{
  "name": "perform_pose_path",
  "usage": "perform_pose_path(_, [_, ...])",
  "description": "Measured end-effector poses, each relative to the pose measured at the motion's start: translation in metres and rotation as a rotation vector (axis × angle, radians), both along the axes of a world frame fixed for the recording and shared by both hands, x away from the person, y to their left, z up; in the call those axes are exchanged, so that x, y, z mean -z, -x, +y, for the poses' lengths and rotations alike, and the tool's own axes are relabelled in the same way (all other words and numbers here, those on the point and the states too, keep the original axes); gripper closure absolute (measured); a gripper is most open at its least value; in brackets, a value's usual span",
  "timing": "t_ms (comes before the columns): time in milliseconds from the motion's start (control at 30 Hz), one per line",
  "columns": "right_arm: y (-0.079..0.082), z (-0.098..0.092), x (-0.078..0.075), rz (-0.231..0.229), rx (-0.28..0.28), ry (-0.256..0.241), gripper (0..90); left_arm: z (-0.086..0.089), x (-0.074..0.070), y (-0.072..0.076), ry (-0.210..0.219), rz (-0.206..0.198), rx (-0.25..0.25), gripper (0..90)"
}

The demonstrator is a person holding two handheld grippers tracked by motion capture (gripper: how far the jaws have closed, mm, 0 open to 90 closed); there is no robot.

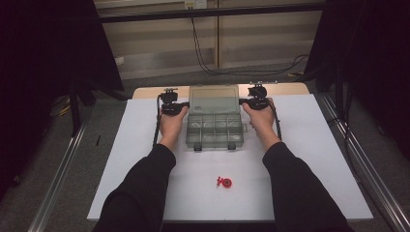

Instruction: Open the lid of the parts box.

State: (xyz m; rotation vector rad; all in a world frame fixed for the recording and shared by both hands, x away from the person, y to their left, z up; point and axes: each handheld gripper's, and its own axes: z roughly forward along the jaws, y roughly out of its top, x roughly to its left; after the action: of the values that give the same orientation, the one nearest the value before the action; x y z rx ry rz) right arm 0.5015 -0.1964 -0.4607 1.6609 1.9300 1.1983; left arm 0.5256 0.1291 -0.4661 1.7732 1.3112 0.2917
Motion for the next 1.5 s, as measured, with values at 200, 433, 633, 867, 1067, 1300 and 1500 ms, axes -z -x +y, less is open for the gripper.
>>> perform_pose_path(200, [0.005,-0.007,-0.002,-0.008,-0.007,-0.010,83.8,-0.002,-0.001,0.002,-0.009,-0.014,0.022,75.2])
perform_pose_path(433, [0.016,-0.010,0.000,-0.032,-0.064,0.013,61.2,-0.009,-0.011,0.009,0.001,-0.067,0.044,52.7])
perform_pose_path(633, [0.028,-0.015,0.000,-0.039,-0.076,0.011,39.0,-0.011,-0.015,0.018,0.007,-0.067,0.098,27.1])
perform_pose_path(867, [0.045,-0.020,-0.005,-0.057,-0.093,-0.004,11.3,-0.003,-0.018,0.036,0.034,-0.105,0.143,7.5])
perform_pose_path(1067, [0.061,-0.020,-0.010,-0.076,-0.140,-0.009,1.9,0.003,-0.023,0.054,0.084,-0.149,0.190,0.2])
perform_pose_path(1300, [0.081,-0.020,-0.017,-0.112,-0.170,-0.010,0.0,0.011,-0.026,0.079,0.092,-0.188,0.215,0.0])
perform_pose_path(1500, [0.102,-0.019,-0.022,-0.137,-0.196,0.021,0.0,0.015,-0.028,0.100,0.067,-0.210,0.243,0.0])
